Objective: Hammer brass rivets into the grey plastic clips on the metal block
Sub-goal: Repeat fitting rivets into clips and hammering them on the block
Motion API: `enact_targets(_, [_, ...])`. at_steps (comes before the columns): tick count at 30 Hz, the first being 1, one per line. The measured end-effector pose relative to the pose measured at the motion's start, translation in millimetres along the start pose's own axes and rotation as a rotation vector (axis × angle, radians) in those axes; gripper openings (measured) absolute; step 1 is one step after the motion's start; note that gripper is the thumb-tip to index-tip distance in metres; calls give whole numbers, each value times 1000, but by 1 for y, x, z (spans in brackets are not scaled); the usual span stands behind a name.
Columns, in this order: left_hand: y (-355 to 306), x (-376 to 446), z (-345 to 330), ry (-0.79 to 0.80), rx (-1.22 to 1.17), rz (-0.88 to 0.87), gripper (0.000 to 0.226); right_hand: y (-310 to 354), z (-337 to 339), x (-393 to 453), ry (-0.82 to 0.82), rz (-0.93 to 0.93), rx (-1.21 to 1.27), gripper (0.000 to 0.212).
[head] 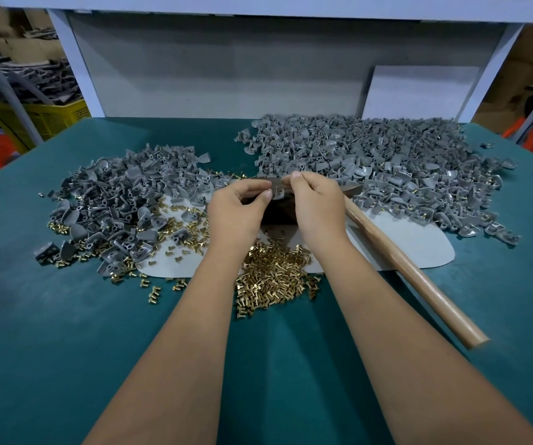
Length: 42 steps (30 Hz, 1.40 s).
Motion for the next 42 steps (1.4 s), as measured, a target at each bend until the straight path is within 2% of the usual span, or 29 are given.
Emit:
enact_targets(8, [-6,-2,1,-23,68,-96,20,5,-6,2,52,167,-226,13])
enact_targets(14, [-2,3,-2,2,118,-118,33,12,-13,6,52,270,-410,10])
enact_targets(19, [-2,4,-2,0,130,-148,35,17,-15,4,-3,343,-552,12])
enact_targets(27, [2,5,-2,3,132,-140,21,12,-13,6,-31,173,-376,13])
enact_targets(37, [6,5,-2,-5,122,-77,16,11,-12,0,-31,313,-385,10])
enact_targets(42, [7,6,0,-12,109,-26,17,5,-4,0,-23,272,-225,25])
Point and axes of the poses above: each hand's wrist, its own x-axis towards the middle knuckle, its own z-axis out of the back of the hand, y = z × x, the point moved 7 cm from there along x, towards the middle knuckle, and after that the axes turned 2 degrees about -y, right-handed, at the moved point
